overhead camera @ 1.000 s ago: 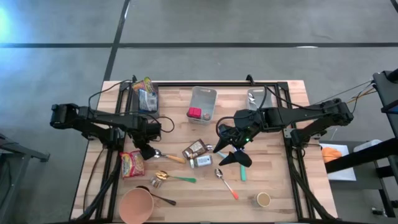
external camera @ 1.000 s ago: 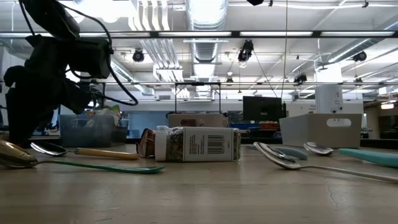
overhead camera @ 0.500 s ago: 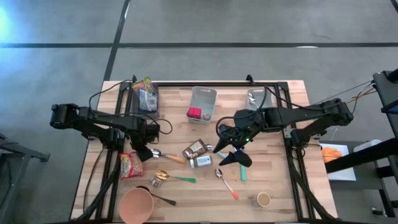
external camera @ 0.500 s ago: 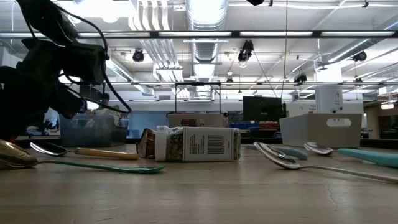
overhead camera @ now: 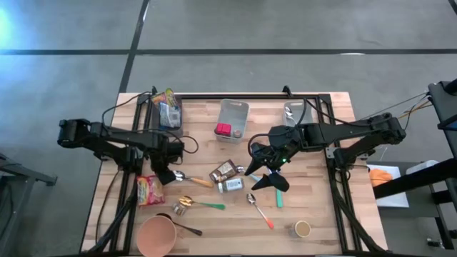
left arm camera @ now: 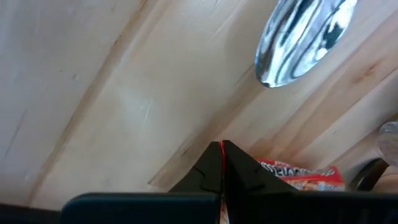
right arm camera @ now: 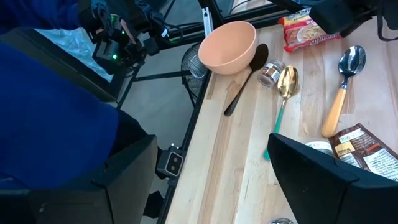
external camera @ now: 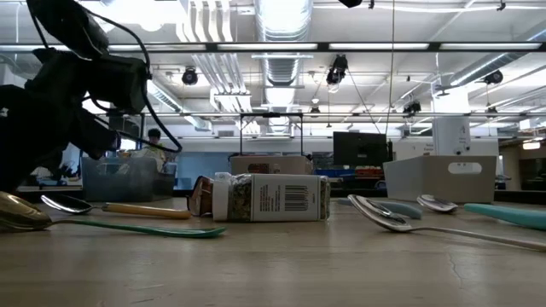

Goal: Pick & Place Food Item
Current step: Put the red noodle pack into the black bin

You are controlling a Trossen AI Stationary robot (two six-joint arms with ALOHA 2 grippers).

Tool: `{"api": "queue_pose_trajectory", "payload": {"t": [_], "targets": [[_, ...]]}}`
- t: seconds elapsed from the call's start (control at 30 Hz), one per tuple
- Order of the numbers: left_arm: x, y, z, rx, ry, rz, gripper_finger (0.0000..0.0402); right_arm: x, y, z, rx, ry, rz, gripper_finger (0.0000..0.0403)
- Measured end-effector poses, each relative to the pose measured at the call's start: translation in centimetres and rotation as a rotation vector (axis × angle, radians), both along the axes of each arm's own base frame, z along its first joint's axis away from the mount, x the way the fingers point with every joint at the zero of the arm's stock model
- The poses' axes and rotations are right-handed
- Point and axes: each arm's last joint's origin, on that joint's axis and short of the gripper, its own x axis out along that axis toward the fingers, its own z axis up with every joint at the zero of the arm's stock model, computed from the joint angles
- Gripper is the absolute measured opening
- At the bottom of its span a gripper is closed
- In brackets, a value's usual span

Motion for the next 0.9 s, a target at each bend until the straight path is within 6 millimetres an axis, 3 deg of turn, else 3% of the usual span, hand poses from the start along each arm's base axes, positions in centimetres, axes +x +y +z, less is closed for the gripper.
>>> {"api": "queue_pose_trajectory", "payload": {"t": [0.3,0.9], "targets": [[0.9,0.2,2.1,0.036,0.017,-0.005,0.0,-0.1,0.0,-0.1,-0.004,0.011,0.002,0.0302],[3.7,1.2,9.6,0.288,-0.056,-0.063,0.0,-0.2,0.0,-0.2,-0.02,0.017,0.011,0.0302]]}}
